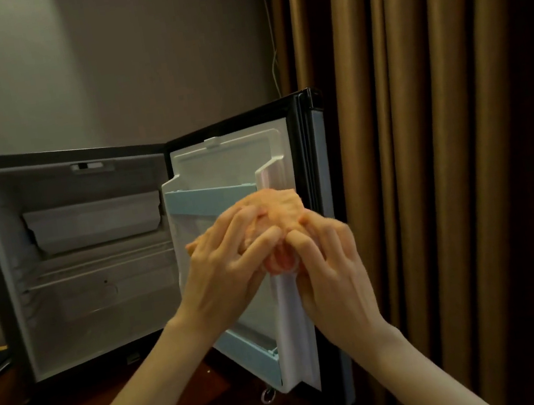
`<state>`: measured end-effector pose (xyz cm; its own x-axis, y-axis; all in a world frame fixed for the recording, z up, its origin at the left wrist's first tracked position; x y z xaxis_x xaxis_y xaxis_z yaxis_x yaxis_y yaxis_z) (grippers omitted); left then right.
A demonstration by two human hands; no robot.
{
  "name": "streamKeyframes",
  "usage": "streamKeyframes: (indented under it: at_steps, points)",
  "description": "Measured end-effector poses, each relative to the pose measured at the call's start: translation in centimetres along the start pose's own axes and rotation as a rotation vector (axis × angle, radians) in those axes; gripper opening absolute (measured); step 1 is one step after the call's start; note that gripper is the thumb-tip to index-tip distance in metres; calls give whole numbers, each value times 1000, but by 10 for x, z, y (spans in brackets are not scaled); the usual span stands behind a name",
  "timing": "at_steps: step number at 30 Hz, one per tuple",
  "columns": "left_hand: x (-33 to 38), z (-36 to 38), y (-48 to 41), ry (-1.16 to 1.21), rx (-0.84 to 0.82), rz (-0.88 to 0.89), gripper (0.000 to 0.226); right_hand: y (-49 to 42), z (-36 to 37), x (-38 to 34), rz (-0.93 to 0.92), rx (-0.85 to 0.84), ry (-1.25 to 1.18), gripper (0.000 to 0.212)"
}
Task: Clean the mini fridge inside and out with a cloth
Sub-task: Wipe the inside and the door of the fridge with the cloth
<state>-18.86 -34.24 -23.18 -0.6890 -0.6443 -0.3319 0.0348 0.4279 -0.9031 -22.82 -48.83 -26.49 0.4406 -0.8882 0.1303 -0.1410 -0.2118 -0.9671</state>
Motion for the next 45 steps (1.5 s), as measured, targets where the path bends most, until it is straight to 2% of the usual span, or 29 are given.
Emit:
streamKeyframes:
  at_steps: [8,15,19,21,23,26,27,30,33,38,41,45]
  points:
    - [11,27,66,73,-141,-42,32,56,15,-9,17,-228,-35,63]
    - [38,38,128,46,-201,-34,29,128,31,-17,94,-322,-103,66]
    - [52,45,156,3,-189,-33,21,163,39,-26,130,-333,-78,46]
    - [54,45,160,-14,-191,-41,21,166,39,-27,156,-339,-112,54]
    - [53,42,155,-22,-204,-35,23,160,36,-26,153,-317,-156,59]
    - [45,36,130,-35,-188,-18,32,132,27,-23,128,-214,-159,37]
    - [41,34,117,-37,-166,-16,36,118,25,-21,129,-182,-155,36]
    - [25,23,67,-68,-88,-2,49,69,17,-14,88,-75,-148,37]
    - [7,9,9,-111,-4,25,44,11,7,-1,32,5,-147,37]
    - [-16,-9,-66,-158,-6,-44,51,-64,-3,23,23,64,-83,40]
    - [-16,-10,-76,-149,-36,-63,53,-72,-1,28,37,71,-80,45]
    - [-4,1,-45,-142,-61,-39,51,-34,4,22,47,50,-114,38]
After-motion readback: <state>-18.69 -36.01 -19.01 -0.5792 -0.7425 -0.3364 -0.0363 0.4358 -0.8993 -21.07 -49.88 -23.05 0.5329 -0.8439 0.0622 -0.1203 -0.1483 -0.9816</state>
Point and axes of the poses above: each hand's wrist, its own y-axis away from the middle knuckle, its own z-axis out of the palm, x = y × z, the point moved 3 cm from there along -y, towards the middle knuckle, and after that the axes turned 4 degrees about -z, right-handed, at the moved point
